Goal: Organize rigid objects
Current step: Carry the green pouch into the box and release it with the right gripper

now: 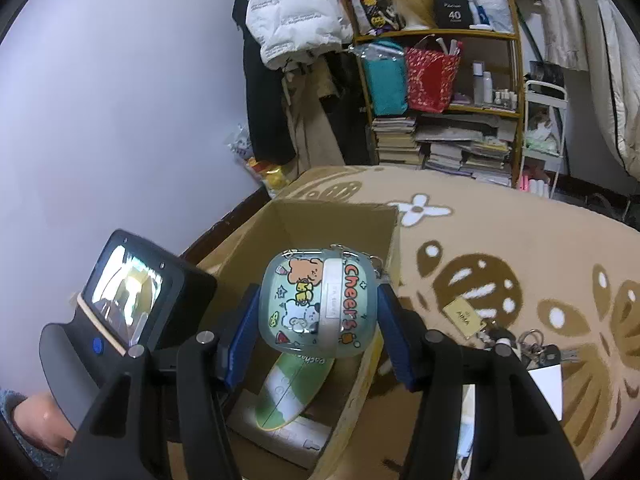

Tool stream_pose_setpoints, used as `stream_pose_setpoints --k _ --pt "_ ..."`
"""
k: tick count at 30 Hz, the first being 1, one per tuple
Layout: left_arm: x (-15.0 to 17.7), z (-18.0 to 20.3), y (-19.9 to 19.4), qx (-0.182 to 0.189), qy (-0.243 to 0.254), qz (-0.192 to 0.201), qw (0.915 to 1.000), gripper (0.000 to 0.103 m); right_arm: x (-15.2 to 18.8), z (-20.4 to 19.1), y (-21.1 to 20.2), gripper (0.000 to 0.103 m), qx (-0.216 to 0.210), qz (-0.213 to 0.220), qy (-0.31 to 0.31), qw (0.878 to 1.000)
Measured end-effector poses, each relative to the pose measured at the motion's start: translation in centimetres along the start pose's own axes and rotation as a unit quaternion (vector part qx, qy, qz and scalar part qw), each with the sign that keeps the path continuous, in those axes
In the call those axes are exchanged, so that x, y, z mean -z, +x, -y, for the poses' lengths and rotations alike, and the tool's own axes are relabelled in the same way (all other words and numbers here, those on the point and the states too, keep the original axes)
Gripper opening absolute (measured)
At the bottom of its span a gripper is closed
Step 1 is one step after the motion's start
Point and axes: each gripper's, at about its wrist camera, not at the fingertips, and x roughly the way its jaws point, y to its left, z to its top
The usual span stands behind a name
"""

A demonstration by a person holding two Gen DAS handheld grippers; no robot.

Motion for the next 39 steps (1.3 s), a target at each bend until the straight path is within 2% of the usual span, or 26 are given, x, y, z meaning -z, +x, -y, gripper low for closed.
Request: stream_pose_setpoints --k 7,12,15,19,25,31,33,35,39 --pt "0.0 -0.3 0.0 0.007 -0.005 -0.001 1.0 0.018 0.9 -0.5 1.2 0.06 -0.031 -0.026 0.0 0.999" --pt "0.0 -0.3 -0.1 0.009 -0.006 -0.002 0.9999 0.018 1.1 -1.2 1.6 0.06 -0.023 -0.036 -0.012 0.999" --pt "0.0 -0.4 -0.1 0.008 -0.006 -0.002 0.9999 0.018 0.8 -1.3 1.1 0.061 -0.015 -0.023 -0.014 1.0" --pt "0.0 -0.4 -0.1 0.009 -0.004 -0.003 0.9999 0.018 0.0 -0.5 0.0 0.068 -0.001 0.0 -0.008 1.0" --pt "0.0 -0.1 0.0 0.006 -0.003 -0.005 1.0 0.016 -0.2 2.2 0.0 0.075 0.041 0.0 0.019 0.999" --pt "0.0 0.0 0.0 0.007 -0.002 -0.005 1.0 0.017 0.1 6.6 0.6 0.077 0.089 -0.014 0.059 0.994" --pt "0.0 -0.1 -0.1 0.006 -0.001 -0.004 1.0 0.017 0.3 8.2 0.6 0.081 0.104 -0.018 0.073 0.992" --pt "0.1 0.0 -0.1 0.005 -0.001 -0.005 1.0 0.017 0.6 10.1 0.7 0.09 0.112 -0.025 0.092 0.989" --pt "0.0 0.1 -0.1 0.001 0.002 -0.005 1.0 0.017 1.1 12.5 0.9 0.091 0.128 -0.038 0.117 0.984"
